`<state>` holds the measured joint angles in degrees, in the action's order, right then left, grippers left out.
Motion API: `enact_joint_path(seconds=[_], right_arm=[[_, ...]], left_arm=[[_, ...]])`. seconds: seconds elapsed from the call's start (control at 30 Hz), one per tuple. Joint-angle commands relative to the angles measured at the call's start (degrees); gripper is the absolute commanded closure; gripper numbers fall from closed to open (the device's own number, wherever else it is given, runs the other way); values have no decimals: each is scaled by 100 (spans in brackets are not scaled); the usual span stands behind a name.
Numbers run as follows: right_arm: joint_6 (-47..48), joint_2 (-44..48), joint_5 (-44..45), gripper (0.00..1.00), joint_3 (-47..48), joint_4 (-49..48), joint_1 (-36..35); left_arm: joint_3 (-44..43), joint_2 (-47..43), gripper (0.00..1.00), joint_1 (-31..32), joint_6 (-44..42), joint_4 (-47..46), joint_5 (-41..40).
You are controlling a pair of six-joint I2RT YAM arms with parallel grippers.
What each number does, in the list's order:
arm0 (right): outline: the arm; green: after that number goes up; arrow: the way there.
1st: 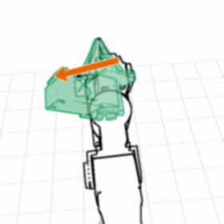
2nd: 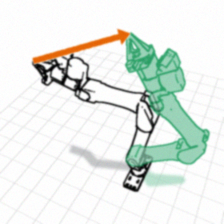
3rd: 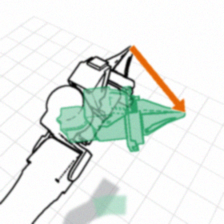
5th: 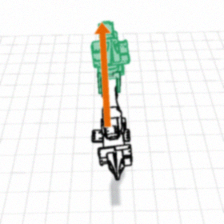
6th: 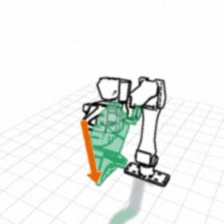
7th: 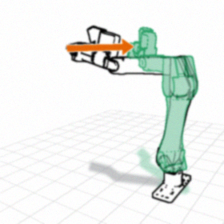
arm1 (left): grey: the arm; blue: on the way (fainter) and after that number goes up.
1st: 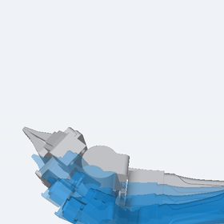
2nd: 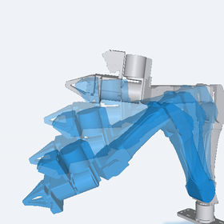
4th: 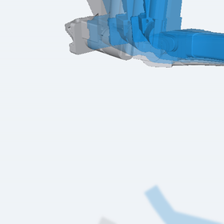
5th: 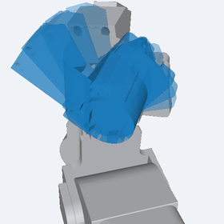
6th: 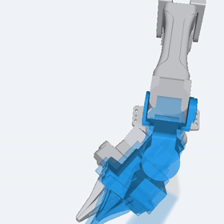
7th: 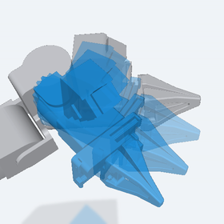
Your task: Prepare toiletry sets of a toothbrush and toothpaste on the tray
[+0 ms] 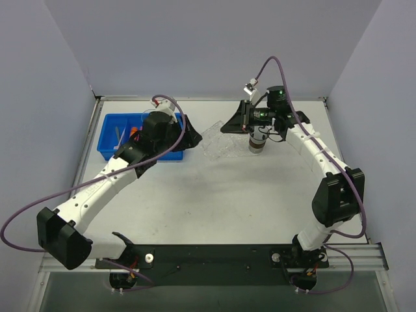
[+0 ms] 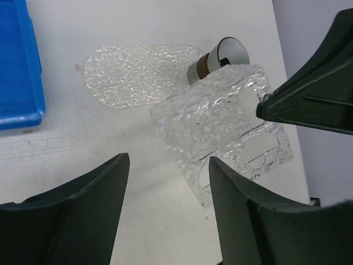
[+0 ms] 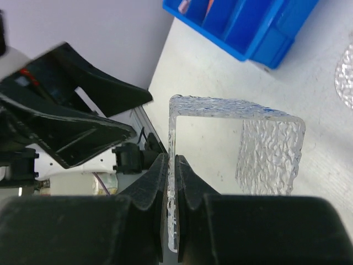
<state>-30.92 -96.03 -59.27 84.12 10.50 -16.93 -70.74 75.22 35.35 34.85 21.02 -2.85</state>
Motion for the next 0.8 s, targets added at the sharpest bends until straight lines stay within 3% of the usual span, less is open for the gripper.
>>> enact_joint_path(seconds=[0.0, 0.2, 0.5, 0.77], right_arm=[[-1126, 383, -15, 100, -255, -2121, -12], [-1277, 418, -41, 100, -282, -2395, -12], [-1215, 541, -59, 100, -528, -2386, -30], [-1118, 647, 64, 100, -546, -2325, -21]], left_arm=[[279, -209, 31, -222, 1822, -18, 618], [990, -500, 30, -415, 2456, -984, 961], [1185, -447, 30, -450, 2562, -2425, 1226], [1009, -192, 31, -442, 2439, -2470, 1427]])
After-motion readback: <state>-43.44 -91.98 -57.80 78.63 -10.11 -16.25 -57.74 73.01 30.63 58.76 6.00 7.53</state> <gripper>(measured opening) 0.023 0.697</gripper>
